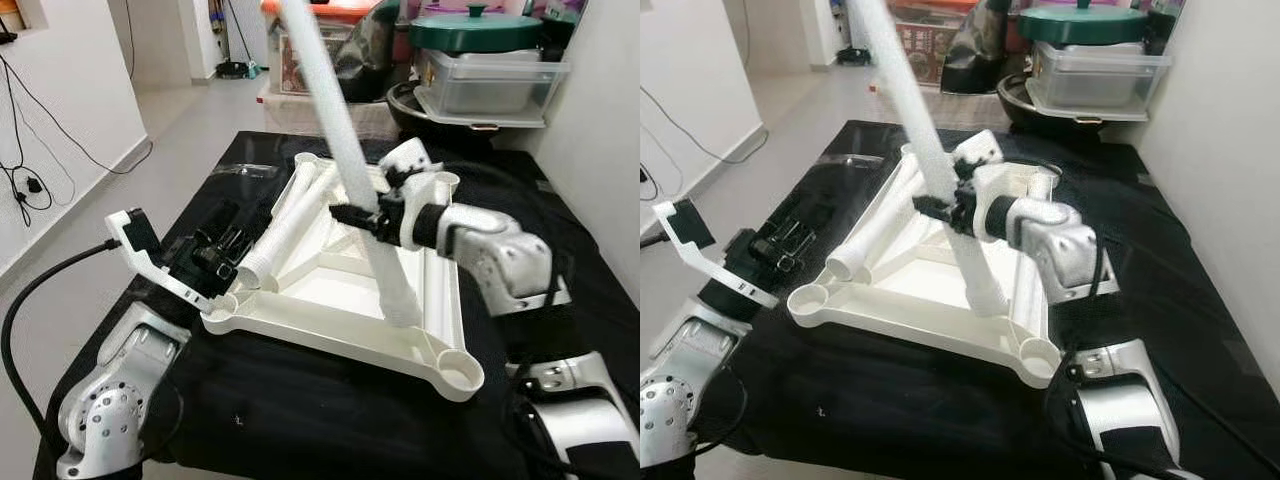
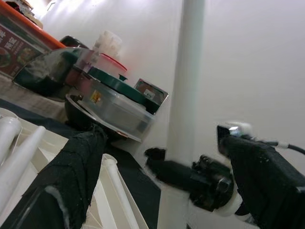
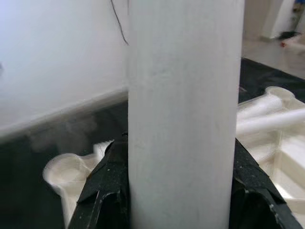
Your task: Building children table
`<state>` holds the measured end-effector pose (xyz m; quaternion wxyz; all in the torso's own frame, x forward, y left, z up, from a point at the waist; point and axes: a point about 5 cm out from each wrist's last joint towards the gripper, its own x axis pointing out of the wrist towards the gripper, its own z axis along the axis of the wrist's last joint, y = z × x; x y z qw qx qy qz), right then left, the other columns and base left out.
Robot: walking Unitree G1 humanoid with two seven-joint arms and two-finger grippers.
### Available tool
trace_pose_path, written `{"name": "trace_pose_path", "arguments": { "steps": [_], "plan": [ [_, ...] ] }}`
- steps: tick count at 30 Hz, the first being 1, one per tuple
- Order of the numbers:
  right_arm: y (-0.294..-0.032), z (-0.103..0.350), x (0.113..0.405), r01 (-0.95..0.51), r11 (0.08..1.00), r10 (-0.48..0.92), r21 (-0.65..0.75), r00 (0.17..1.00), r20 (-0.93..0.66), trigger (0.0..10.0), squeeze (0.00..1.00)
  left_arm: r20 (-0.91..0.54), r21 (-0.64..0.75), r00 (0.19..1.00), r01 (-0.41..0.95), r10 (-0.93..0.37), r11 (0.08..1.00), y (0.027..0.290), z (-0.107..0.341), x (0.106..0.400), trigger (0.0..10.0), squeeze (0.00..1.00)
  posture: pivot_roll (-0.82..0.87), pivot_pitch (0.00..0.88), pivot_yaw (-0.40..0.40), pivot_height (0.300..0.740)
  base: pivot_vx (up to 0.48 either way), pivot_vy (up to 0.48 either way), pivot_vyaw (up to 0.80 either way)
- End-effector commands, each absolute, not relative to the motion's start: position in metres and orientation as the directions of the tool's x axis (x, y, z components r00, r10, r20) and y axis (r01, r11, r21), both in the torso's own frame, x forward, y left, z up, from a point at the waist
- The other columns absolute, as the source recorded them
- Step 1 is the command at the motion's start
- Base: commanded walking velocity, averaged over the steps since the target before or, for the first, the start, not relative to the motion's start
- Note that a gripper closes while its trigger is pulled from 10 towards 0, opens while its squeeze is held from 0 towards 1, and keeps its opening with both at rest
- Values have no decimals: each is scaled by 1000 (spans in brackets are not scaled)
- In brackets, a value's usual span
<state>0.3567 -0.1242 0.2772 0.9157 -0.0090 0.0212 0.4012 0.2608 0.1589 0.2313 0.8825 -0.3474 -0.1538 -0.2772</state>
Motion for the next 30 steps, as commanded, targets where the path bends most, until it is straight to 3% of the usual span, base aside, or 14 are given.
{"name": "trace_pose_path", "arguments": {
  "steps": [1, 3, 7, 9, 12, 21, 24, 30],
  "plan": [
    [-123, 302, 359, -704, 710, 700, 12, 708, 96, 0, 0, 431, -536, 806, 590, -405, 604, 160, 224, 261, 10000, 0, 55, 0, -52, 740, 0, 0, 0],
    [-123, 302, 359, -704, 710, 700, 12, 708, 96, 0, 0, 431, -536, 806, 590, -405, 604, 160, 224, 261, 10000, 0, 55, 0, -52, 740, 0, 0, 0],
    [-114, 314, 367, -634, 769, 600, 84, 761, 246, 0, 0, 396, -531, 791, 612, -467, 586, 152, 215, 263, 10000, 0, 58, 0, -49, 740, 0, 0, 0],
    [-94, 320, 365, -635, 765, 576, 113, 751, 323, 0, 0, 320, -466, 727, 679, -607, 567, 136, 207, 258, 10000, 0, 67, 0, -51, 740, 0, 0, 0],
    [-84, 322, 362, -652, 749, 587, 114, 734, 342, 0, 0, 278, -430, 702, 702, -656, 568, 130, 202, 255, 10000, 0, 72, 0, -48, 740, 0, 0, 0],
    [-53, 321, 344, -759, 639, 682, 120, 633, 367, 0, 0, 252, -406, 769, 635, -588, 657, 141, 202, 265, 10000, 0, 72, 0, -42, 740, 0, 0, 0],
    [-44, 314, 337, -781, 613, 706, 120, 610, 360, 0, 0, 206, -298, 810, 587, -549, 753, 144, 201, 272, 10000, 0, 71, 0, -42, 740, 0, 0, 0],
    [-39, 307, 334, -784, 606, 710, 135, 610, 352, 0, 0, 198, -194, 824, 563, -531, 803, 143, 206, 274, 10000, 0, 76, 0, -38, 740, 0, 0, 0]
  ]
}}
